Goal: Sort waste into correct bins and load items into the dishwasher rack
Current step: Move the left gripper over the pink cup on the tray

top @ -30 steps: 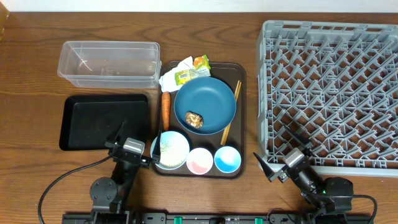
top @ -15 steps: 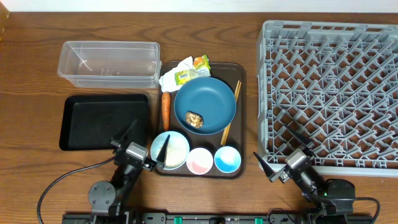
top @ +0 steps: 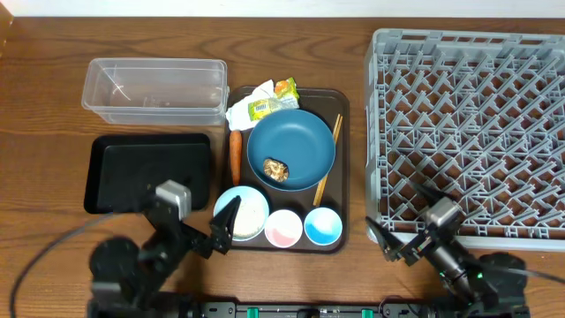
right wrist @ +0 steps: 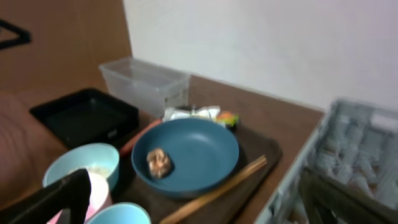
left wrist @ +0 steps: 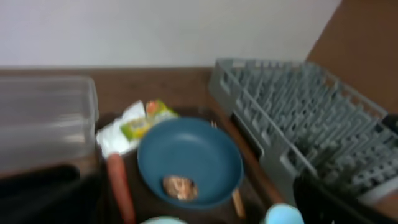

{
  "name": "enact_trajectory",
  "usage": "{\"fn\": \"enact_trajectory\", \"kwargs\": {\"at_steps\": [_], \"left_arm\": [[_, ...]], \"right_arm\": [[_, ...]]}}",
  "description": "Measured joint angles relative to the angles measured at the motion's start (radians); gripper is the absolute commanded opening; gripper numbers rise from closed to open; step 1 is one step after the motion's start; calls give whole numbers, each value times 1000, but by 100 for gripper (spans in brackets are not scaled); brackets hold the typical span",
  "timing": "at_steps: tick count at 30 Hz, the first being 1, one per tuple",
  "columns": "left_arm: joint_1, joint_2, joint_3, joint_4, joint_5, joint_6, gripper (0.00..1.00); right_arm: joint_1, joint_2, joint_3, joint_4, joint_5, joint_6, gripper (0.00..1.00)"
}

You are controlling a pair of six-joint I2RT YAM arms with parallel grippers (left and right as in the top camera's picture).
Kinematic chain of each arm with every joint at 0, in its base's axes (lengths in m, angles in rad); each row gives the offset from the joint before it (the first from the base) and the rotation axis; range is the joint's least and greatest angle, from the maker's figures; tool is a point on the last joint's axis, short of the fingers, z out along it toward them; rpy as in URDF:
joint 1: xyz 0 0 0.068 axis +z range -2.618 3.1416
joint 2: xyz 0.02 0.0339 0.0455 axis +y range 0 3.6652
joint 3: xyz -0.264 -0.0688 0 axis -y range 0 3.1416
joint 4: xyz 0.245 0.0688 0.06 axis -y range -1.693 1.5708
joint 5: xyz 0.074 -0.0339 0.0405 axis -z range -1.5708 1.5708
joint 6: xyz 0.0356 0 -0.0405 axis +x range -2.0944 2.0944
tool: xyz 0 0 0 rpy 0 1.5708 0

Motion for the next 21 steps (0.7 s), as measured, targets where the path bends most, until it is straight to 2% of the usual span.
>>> {"fn": "enact_trajectory", "kwargs": {"at_steps": [5, 11, 16, 21], "left_arm": [[0, 279, 325, -244, 2, 0, 98], [0, 505, 623, -417, 5, 13, 98], [0, 544, 672, -430, 43, 10, 98], [-2, 545, 674, -476, 64, 6, 98]], "right_arm": [[0, 237, 236, -214, 73, 16, 99], [0, 599, 613, -519, 115, 17, 99], [0, 785, 792, -658, 89, 13, 99], [0, 857, 816, -708, 73, 12, 99]]}}
